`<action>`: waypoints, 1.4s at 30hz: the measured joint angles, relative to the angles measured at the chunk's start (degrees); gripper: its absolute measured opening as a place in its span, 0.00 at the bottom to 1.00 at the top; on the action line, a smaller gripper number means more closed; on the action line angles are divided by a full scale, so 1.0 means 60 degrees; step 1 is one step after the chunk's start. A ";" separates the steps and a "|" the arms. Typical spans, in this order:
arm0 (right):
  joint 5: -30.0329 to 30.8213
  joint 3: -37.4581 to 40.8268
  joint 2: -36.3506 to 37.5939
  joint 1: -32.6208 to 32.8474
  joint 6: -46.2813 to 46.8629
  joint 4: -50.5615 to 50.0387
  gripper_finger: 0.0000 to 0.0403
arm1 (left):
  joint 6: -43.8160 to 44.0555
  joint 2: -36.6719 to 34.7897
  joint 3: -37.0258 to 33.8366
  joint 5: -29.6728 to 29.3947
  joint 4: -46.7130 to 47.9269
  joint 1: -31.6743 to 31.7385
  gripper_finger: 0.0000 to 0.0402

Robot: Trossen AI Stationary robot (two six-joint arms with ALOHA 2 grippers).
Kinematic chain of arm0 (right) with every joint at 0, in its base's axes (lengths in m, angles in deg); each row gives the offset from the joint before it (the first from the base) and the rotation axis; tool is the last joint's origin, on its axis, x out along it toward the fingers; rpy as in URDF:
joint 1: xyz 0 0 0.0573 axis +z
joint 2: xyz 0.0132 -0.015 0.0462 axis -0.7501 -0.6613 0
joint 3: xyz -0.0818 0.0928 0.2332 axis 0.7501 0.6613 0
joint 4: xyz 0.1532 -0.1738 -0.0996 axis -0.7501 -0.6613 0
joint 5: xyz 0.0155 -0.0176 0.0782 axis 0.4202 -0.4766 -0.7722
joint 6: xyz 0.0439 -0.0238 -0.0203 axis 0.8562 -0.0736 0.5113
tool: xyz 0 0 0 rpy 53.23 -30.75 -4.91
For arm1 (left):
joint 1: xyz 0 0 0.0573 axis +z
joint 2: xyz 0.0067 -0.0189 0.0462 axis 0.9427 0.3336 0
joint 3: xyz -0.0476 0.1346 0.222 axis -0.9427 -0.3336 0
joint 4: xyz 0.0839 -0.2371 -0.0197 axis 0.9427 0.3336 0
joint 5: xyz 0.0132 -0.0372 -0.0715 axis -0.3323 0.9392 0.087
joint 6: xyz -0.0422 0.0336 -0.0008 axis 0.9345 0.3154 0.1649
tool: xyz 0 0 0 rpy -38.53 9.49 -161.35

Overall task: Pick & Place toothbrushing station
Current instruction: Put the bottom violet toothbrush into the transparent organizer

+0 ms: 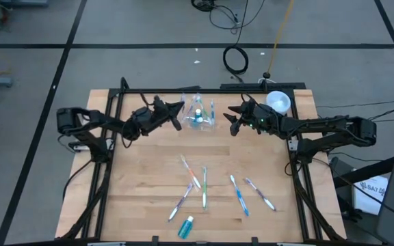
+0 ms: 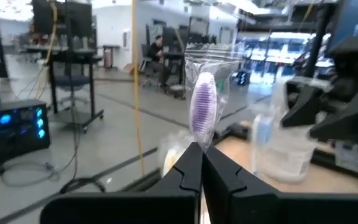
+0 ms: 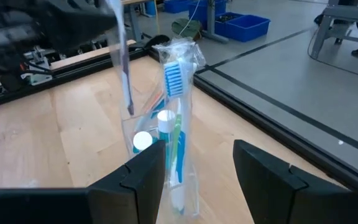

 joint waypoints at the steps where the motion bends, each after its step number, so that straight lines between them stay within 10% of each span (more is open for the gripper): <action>1: -0.0003 0.0000 0.0000 0.0000 0.0000 0.0025 0.45 | 0.0018 0.0175 -0.0003 -0.0125 -0.0180 0.0006 0.01; 24: -0.0003 0.0000 0.0000 0.0008 0.0004 -0.0052 0.45 | 0.0302 0.1088 0.0004 -0.0771 0.0826 0.0006 0.09; 42: -0.0003 0.0000 0.0000 0.0073 0.0007 -0.0173 0.45 | 0.0728 0.1073 0.0004 -0.0765 0.0975 -0.0091 0.43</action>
